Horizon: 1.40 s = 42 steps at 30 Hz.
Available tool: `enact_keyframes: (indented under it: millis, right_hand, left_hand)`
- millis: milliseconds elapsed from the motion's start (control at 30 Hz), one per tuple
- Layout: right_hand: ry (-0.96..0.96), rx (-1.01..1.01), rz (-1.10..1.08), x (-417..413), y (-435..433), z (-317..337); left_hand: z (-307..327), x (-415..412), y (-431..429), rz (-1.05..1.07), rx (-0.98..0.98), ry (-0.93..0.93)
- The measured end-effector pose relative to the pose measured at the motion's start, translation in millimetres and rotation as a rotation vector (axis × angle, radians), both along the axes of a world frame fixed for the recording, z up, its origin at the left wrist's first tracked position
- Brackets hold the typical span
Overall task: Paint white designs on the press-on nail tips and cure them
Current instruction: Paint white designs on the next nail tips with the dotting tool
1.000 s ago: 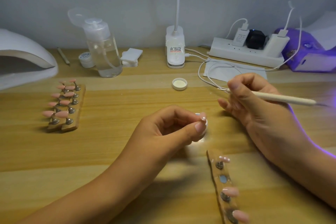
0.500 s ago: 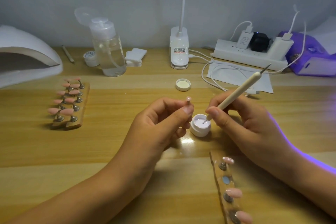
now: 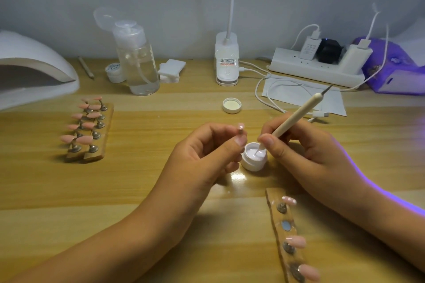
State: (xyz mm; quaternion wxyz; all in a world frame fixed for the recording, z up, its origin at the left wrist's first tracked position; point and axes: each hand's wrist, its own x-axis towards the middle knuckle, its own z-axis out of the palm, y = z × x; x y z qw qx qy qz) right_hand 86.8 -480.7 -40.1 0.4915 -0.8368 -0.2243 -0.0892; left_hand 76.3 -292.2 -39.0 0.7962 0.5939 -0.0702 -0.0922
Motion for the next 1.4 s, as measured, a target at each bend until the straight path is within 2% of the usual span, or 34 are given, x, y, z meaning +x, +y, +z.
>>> enact_keyframes:
  millis: [300, 600, 867, 1400]
  right_hand:
    - [0.096, 0.536, -0.096, 0.3, -5.8, 8.4]
    - [0.310, 0.794, 0.130, -4.3, -2.3, 12.5]
    - [0.359, 0.814, 0.188, -9.4, 3.9, 16.5]
    - [0.380, 0.770, 0.139, -7.9, 5.2, 15.1]
  left_hand:
    - [2.3, -3.6, -2.0, -0.081, 0.029, -0.075]
    - [4.1, -6.3, -3.3, -0.179, 0.114, -0.139]
    - [1.2, -5.7, -2.6, -0.199, 0.151, -0.150]
    - [1.9, -6.3, -3.1, -0.194, 0.159, -0.152]
